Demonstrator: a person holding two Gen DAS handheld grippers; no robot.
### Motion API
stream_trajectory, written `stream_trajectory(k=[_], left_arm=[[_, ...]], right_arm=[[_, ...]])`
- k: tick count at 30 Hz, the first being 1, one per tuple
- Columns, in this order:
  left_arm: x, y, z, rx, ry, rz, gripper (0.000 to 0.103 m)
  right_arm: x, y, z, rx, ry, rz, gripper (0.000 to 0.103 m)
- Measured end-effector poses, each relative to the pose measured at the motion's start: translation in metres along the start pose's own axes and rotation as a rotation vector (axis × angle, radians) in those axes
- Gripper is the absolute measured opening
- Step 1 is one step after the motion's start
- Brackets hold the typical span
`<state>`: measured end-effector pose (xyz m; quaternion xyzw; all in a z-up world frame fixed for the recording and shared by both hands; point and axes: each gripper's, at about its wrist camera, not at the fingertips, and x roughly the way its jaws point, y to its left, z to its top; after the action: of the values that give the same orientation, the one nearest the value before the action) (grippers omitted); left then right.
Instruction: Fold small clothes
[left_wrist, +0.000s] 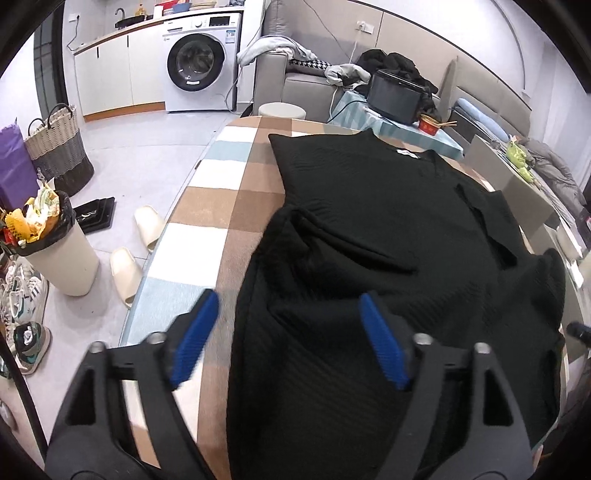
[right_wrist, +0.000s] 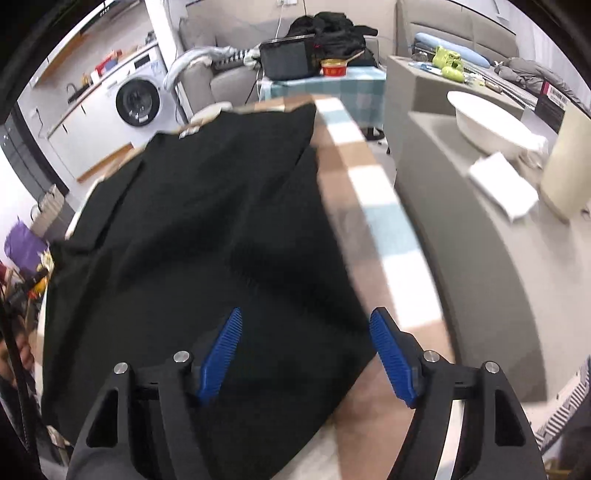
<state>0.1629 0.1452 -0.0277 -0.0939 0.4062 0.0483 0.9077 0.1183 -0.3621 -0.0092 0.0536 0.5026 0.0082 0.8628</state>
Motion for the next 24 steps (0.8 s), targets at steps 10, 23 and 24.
stream_trajectory(k=[10,23,24], left_arm=[[-0.031,-0.019,-0.017,0.059,-0.013,-0.042,0.090],[-0.037,-0.018,-0.020,0.089,-0.030,-0.038,0.090],[-0.036,-0.016,-0.019,0.090,-0.029,-0.032,0.090]], right_arm=[[0.011,0.045,-0.048,0.046,0.081,0.032,0.075],[-0.039,-0.015,-0.091,0.294,-0.055,-0.110,0.013],[-0.048,-0.027,-0.101,0.321,-0.038,-0.106,0.013]])
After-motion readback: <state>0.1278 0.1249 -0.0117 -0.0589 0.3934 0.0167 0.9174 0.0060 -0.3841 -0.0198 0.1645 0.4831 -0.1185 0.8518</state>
